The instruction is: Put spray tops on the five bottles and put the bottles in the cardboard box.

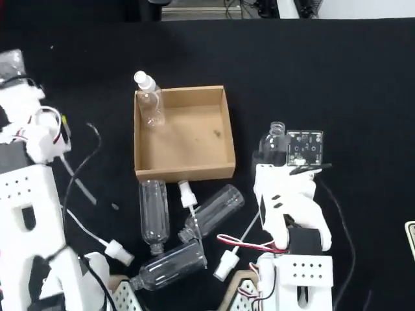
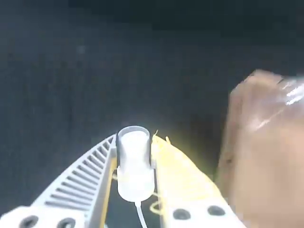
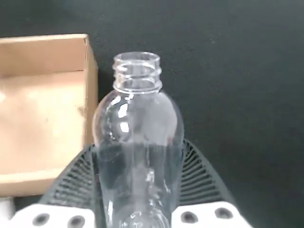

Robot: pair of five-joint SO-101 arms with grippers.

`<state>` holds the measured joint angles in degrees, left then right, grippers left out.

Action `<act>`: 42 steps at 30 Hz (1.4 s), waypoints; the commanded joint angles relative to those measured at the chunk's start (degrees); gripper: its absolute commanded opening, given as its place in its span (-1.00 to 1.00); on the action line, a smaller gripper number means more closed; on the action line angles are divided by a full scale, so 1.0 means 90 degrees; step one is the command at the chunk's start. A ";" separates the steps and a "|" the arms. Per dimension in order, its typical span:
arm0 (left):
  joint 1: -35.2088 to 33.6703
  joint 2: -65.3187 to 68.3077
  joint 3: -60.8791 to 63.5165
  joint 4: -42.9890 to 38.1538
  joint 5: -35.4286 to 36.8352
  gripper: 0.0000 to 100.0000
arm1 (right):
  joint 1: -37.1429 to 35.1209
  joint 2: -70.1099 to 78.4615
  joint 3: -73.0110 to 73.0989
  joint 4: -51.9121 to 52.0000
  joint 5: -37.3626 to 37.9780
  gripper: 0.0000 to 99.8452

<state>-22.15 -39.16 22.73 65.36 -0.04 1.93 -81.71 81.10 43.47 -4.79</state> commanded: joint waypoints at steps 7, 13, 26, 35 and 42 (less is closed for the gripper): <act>0.1382 -0.1250 -0.1919 -0.0186 0.0186 -0.94 | -0.1338 -0.0200 -0.1304 -0.0049 -0.0518 -0.98; 0.2662 -0.1299 -0.2476 -0.0371 0.0225 -0.94 | -0.2100 -0.0200 -0.1294 -0.1143 -0.0508 -0.98; 0.4762 -0.1280 -0.2203 -0.3077 0.0967 -0.94 | -0.2120 -0.0200 -0.0357 -0.2725 -0.0479 -0.98; 0.5788 -0.0811 -0.2203 -0.3722 0.0537 -0.94 | -0.2120 -0.0200 -0.0357 -0.2706 -0.0205 -0.98; 0.5817 -0.0332 -0.2203 -0.3702 0.0371 -0.94 | -0.2120 -0.0200 -0.0357 -0.2696 -0.0176 -0.98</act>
<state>30.07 -42.42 4.00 33.19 3.82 -16.26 -81.80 78.37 20.97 -6.99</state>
